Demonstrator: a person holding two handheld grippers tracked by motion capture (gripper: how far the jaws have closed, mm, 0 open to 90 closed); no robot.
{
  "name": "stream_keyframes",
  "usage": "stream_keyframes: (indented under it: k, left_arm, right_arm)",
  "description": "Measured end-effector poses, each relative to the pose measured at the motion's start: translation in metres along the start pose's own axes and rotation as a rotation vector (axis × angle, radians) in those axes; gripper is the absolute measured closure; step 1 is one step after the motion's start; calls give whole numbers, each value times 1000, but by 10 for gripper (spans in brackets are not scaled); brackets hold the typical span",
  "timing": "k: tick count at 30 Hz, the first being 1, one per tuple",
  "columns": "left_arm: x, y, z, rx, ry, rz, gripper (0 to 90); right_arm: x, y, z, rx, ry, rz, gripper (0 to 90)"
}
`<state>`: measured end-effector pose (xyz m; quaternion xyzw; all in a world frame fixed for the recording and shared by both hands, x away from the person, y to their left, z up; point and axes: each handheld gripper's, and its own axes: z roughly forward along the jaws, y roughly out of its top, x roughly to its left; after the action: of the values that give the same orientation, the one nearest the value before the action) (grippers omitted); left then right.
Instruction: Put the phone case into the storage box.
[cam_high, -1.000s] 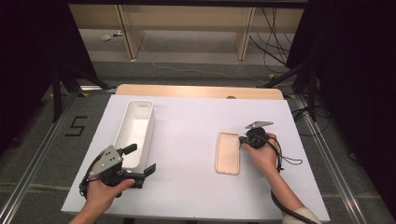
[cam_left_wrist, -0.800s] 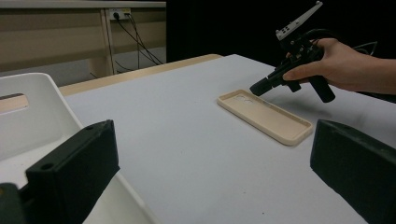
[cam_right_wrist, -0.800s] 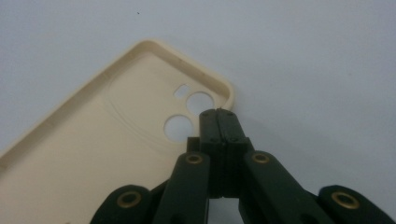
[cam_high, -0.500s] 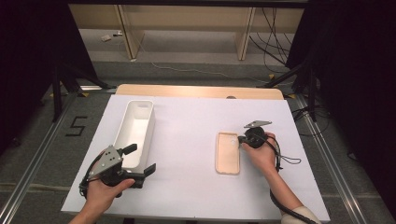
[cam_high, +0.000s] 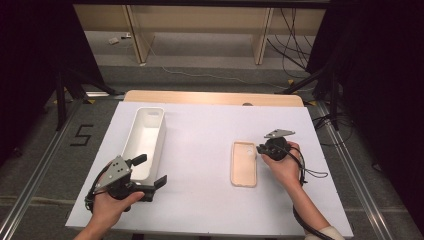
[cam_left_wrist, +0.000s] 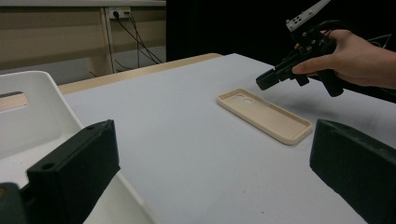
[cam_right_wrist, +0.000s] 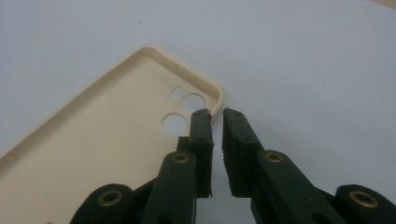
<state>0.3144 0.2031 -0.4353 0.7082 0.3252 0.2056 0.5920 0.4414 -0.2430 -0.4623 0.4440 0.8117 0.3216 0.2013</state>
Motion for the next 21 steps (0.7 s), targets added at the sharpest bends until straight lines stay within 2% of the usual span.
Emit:
stream_keyframes:
  k: [1,2,4,6,7,8,9,10,11,13,15,16,17,21]
  left_arm:
    - [0,0,0,0,1,2,7]
    - [0,0,0,0,1,2,7]
    - [0,0,0,0,0,4,7]
    - [0,0,0,-1,-2,-1,7]
    - [0,0,0,-1,-2,-1,8]
    - [0,0,0,-2,-3,-2,8]
    - [0,0,0,-2,-2,-1,8]
    - [0,0,0,-2,-4,1,8]
    - [0,0,0,-2,-5,1,8]
    - [1,0,0,-2,-9,11,8]
    - [1,0,0,-2,-8,10,8]
    - [0,0,0,0,-5,-1,8]
    - [0,0,0,0,-5,-1,8]
    - [0,0,0,-2,-6,0,8]
  right_arm:
    - [0,0,-1,-17,-7,-26,761]
    - [3,0,-5,-15,-5,1,736]
    - [4,1,-7,-21,-1,0,703]
    - [5,0,-14,-54,2,-39,615]
    - [8,0,-17,-47,13,-14,579]
    - [8,0,-17,-47,13,-14,579]
    - [9,-1,-18,-51,20,-37,549]
    - [13,-3,-22,-49,29,-26,501]
    - [13,-4,-22,-55,31,-68,481]
    - [16,-5,-24,-55,37,-64,463]
    - [19,-6,-28,-59,43,-79,435]
    - [22,-6,-33,-69,65,-81,407]
    - [22,-7,-34,-80,68,-103,393]
    - [26,-10,-44,-89,76,-113,353]
